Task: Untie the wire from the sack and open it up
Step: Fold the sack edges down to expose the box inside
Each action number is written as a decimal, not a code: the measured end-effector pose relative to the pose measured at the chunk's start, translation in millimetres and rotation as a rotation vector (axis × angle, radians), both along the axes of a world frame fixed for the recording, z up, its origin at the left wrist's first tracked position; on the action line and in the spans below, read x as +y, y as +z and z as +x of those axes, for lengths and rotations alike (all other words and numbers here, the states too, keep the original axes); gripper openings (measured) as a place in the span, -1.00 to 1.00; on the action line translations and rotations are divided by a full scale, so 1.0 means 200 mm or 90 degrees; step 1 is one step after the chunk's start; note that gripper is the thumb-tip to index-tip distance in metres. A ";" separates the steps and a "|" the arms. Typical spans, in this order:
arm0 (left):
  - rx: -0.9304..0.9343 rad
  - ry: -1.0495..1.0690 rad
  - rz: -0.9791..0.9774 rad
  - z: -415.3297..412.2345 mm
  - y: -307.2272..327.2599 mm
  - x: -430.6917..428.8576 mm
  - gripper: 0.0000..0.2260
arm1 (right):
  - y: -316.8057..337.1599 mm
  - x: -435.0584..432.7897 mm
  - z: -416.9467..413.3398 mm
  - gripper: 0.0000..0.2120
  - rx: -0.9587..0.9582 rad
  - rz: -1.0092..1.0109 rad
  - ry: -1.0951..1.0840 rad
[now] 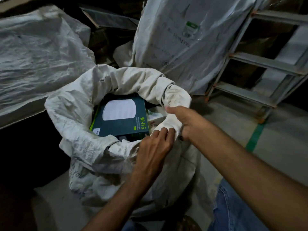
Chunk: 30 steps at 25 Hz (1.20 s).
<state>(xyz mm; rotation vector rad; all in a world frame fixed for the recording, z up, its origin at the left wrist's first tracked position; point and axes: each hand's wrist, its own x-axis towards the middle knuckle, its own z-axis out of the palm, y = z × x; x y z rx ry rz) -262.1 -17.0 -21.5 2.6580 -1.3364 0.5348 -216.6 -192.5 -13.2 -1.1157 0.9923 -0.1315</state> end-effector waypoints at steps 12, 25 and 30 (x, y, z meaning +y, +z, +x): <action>0.136 0.001 -0.013 0.09 0.18 0.58 -0.42 | 0.15 0.30 -0.45 -0.51 0.019 -0.137 -0.015; 0.577 0.044 -0.138 0.17 0.18 0.82 -0.33 | 0.27 0.47 -0.25 -0.60 0.046 -1.019 1.012; 0.257 0.592 -0.202 0.27 0.11 0.86 -0.05 | 0.27 0.55 -0.37 -0.84 -0.130 -1.211 0.704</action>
